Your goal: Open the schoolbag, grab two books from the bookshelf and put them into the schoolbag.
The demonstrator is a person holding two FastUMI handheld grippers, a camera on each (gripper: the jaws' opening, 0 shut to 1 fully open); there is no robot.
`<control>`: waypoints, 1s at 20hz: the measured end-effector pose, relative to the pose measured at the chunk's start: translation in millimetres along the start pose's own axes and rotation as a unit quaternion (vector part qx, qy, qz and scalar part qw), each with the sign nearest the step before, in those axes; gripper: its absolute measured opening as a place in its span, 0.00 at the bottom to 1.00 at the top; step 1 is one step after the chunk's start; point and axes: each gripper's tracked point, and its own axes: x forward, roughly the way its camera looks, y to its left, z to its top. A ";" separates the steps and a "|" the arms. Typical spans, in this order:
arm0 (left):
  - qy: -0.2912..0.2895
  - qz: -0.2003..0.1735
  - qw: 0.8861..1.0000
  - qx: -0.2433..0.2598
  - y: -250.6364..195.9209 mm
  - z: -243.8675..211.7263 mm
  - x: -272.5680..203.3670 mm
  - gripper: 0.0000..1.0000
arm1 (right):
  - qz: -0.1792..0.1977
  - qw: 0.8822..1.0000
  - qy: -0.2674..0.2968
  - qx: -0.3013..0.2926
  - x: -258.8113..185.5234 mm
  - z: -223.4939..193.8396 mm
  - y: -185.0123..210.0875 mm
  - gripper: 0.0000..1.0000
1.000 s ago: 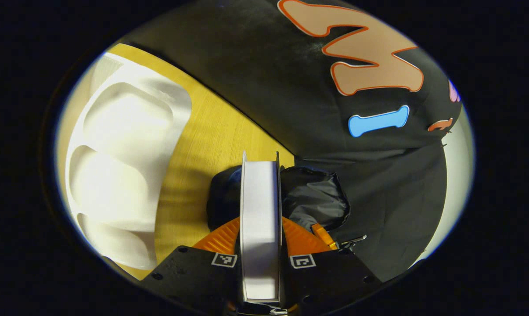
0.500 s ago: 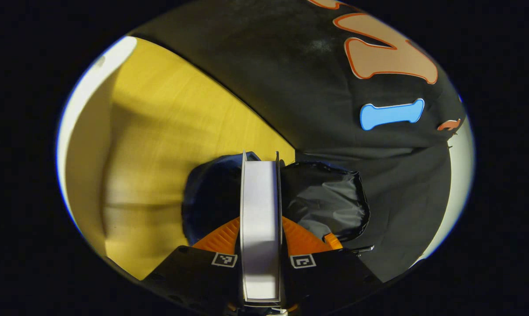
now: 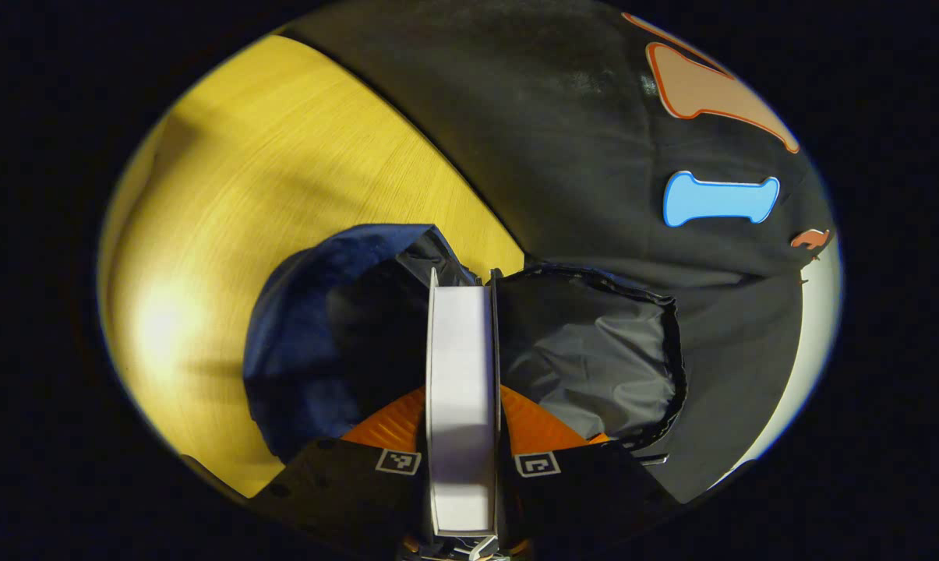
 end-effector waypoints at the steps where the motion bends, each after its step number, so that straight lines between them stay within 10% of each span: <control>1: 0.000 -0.003 1.000 -0.005 0.1 -2.2 5.3 0.30 | 0.001 1.000 0.000 0.001 -0.6 1.1 0.7 0.03; 13: 0.013 -0.005 0.999 -0.030 9.4 -13.2 18.6 0.32 | -0.002 1.000 0.007 0.003 6.3 -0.7 -2.8 0.03; 15: 0.018 0.044 0.999 -0.003 25.4 -14.1 19.2 0.34 | -0.003 1.000 0.008 0.001 7.4 -0.9 -2.1 0.03; 18: 0.020 0.132 0.990 0.051 58.4 -16.6 18.1 0.72 | -0.004 1.000 0.010 -0.002 9.2 -1.1 -1.6 0.03; 20: 0.029 0.203 0.975 0.089 80.8 -19.6 14.9 0.77 | -0.004 1.000 0.010 -0.002 9.1 -0.6 -2.1 0.03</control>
